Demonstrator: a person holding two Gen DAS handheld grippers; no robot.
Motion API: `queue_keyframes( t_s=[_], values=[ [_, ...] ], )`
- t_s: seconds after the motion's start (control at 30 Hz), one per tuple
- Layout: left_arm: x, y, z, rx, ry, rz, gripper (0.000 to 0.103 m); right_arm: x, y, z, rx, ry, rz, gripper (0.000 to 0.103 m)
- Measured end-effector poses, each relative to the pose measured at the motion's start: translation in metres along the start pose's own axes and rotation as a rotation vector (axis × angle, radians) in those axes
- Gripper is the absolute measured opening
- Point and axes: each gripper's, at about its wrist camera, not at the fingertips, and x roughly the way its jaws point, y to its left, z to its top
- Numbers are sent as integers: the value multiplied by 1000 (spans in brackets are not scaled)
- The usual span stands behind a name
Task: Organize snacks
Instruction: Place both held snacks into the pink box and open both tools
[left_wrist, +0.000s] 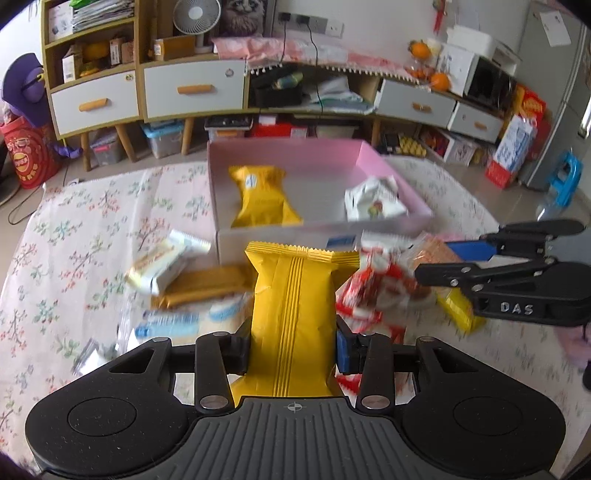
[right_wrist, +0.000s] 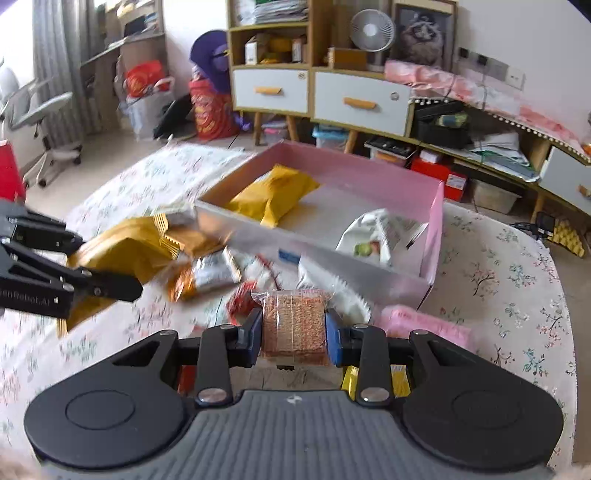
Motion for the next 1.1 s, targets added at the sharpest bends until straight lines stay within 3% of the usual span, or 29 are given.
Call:
queue_keyframes(
  t_s=[0.23, 0.37, 0.73, 1.1],
  values=[
    [20, -6, 40, -80, -41, 19, 38, 13, -24, 23, 167, -36, -20, 32],
    [42, -13, 64, -62, -64, 31, 38, 29, -46, 42, 274, -59, -57, 32],
    [107, -17, 90, -87, -86, 17, 38, 70, -82, 60, 339, -106, -91, 32],
    [139, -20, 95, -60, -106, 32, 38, 80, -93, 64, 358, -141, -86, 31]
  ],
)
